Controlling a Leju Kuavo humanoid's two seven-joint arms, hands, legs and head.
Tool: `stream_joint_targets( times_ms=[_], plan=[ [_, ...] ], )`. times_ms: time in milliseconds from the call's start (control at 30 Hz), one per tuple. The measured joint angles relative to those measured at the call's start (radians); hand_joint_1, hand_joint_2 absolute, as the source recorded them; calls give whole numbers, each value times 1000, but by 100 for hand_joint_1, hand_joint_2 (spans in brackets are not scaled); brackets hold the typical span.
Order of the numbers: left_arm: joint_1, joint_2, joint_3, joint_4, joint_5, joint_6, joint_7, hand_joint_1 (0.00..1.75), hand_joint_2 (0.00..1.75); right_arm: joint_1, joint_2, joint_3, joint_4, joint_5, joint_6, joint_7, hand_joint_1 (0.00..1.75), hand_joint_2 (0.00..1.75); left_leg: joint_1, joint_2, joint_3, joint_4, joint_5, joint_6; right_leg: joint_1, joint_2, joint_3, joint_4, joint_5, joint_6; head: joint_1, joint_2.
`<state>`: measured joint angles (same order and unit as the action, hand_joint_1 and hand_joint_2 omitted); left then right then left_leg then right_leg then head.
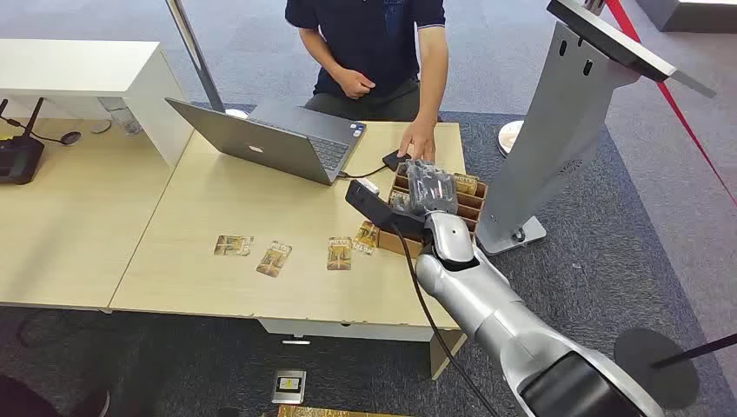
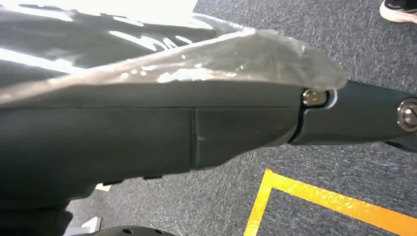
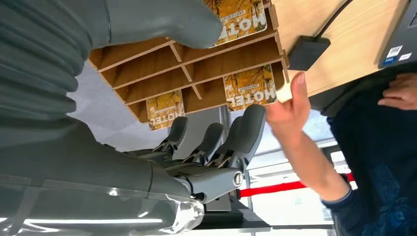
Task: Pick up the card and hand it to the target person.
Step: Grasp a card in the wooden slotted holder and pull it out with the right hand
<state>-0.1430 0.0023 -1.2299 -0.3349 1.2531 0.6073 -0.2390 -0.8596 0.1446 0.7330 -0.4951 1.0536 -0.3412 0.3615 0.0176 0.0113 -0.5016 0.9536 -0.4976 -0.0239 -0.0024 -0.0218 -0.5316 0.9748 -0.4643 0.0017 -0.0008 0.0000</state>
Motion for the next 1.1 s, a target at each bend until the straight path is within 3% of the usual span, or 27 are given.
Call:
stream_joint_targets(
  times_ms=[433, 733, 1100],
  plan=[
    [-10, 1, 0, 0, -10, -13, 18, 0, 0, -7, -1, 5, 27, -13, -4, 15, 77, 175, 0, 0, 0, 0, 0, 0, 0, 0, 0, 0, 1, 0, 0, 0],
    [-10, 2, 0, 0, -17, -28, 19, 0, 0, 13, -19, -8, -15, -94, -186, -19, 68, 175, 0, 0, 0, 0, 0, 0, 0, 0, 0, 0, 1, 0, 0, 0],
    [-18, 3, 0, 1, -31, -36, 41, 0, 0, 116, -70, -36, -209, -69, -233, 4, 60, 175, 0, 0, 0, 0, 0, 0, 0, 0, 0, 0, 1, 0, 0, 0]
  ],
)
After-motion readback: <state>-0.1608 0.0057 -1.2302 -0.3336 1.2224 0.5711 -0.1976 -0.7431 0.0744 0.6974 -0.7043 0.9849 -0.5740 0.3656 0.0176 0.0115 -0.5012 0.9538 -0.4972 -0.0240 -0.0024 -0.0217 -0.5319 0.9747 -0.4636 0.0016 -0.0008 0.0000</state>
